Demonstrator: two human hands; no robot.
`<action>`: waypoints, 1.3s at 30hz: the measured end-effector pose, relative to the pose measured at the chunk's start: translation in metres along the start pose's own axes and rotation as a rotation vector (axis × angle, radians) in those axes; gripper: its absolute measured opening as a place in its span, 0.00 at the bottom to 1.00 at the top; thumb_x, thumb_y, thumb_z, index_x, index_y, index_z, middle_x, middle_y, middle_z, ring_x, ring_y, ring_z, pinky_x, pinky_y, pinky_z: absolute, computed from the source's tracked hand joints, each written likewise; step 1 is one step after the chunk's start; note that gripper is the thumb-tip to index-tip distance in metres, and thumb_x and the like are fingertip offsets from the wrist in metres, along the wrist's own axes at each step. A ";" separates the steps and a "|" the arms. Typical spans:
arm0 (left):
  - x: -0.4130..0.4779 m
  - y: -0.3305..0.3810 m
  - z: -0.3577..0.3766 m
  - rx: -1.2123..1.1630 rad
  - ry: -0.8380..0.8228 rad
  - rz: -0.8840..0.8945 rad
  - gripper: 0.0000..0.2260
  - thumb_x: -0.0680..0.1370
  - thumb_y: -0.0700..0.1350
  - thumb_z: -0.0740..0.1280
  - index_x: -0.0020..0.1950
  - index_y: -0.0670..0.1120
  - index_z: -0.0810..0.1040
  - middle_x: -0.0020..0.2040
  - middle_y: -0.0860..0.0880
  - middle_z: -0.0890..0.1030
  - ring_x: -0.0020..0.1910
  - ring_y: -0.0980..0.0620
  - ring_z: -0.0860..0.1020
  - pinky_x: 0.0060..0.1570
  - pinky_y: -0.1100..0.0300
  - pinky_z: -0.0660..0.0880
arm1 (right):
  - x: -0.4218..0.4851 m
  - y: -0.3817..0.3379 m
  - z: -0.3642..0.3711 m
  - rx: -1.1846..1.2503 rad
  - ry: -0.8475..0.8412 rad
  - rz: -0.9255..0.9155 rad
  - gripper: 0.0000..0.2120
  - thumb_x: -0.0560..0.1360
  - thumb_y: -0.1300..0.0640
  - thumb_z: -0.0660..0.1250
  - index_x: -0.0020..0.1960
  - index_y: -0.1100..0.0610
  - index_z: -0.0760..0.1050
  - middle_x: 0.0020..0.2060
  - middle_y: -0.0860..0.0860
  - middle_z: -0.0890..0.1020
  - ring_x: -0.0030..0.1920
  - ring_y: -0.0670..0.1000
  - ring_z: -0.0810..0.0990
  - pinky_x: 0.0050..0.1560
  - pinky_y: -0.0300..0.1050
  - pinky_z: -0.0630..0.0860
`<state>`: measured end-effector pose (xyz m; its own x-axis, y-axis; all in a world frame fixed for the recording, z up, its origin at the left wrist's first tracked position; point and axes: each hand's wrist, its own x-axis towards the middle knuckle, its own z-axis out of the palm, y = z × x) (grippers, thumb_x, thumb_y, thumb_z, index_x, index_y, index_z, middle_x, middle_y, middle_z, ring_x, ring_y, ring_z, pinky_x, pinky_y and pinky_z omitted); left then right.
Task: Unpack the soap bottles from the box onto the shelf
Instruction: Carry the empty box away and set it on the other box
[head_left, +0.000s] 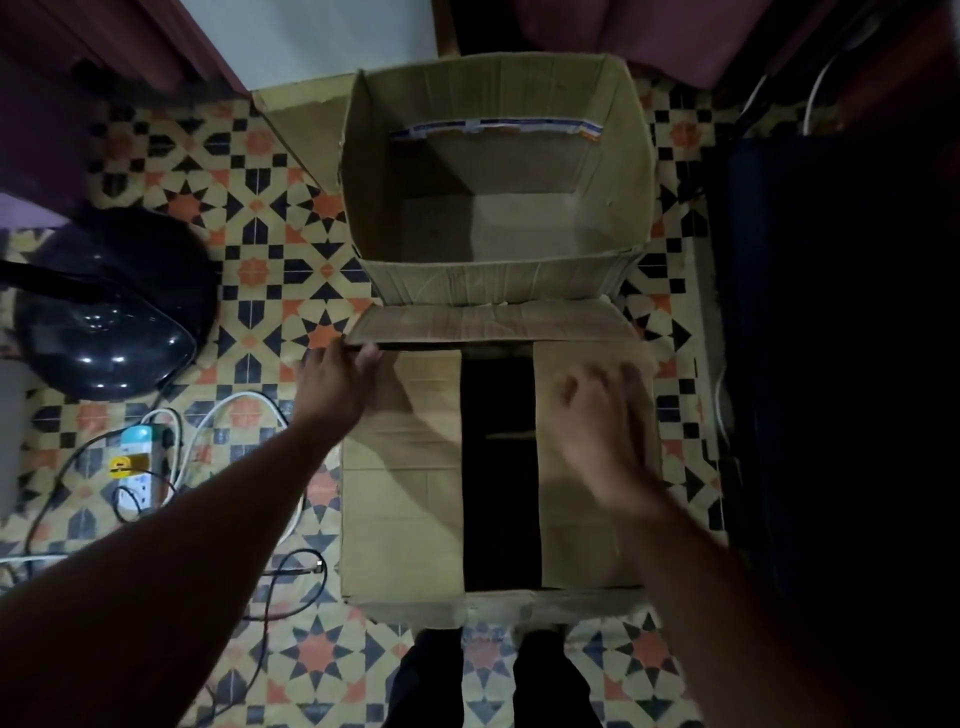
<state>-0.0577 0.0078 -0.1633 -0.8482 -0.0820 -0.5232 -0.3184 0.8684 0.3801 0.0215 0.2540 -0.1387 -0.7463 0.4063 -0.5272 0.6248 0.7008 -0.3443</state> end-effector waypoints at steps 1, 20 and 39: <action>0.011 0.004 -0.005 -0.063 -0.024 -0.032 0.30 0.81 0.63 0.51 0.67 0.40 0.71 0.62 0.37 0.74 0.61 0.39 0.72 0.64 0.43 0.69 | 0.023 0.000 -0.008 -0.035 0.079 -0.007 0.14 0.82 0.53 0.56 0.64 0.56 0.72 0.69 0.58 0.67 0.72 0.58 0.63 0.65 0.51 0.65; -0.001 0.016 -0.064 -1.245 -0.283 -0.357 0.17 0.83 0.47 0.56 0.68 0.40 0.71 0.60 0.40 0.79 0.55 0.44 0.82 0.52 0.51 0.79 | 0.052 0.037 -0.084 1.672 -0.181 0.527 0.27 0.83 0.48 0.57 0.76 0.61 0.61 0.72 0.62 0.66 0.68 0.63 0.71 0.62 0.60 0.75; -0.015 -0.027 0.011 0.297 -0.171 0.061 0.29 0.80 0.51 0.64 0.75 0.38 0.60 0.71 0.34 0.62 0.67 0.35 0.65 0.66 0.43 0.67 | 0.017 0.062 -0.018 0.124 0.001 0.178 0.40 0.67 0.57 0.79 0.71 0.49 0.60 0.68 0.58 0.66 0.67 0.61 0.70 0.58 0.53 0.72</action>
<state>-0.0315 -0.0095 -0.1742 -0.7707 0.0353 -0.6362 -0.1115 0.9756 0.1892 0.0434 0.3150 -0.1555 -0.6221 0.5176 -0.5874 0.7700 0.5405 -0.3391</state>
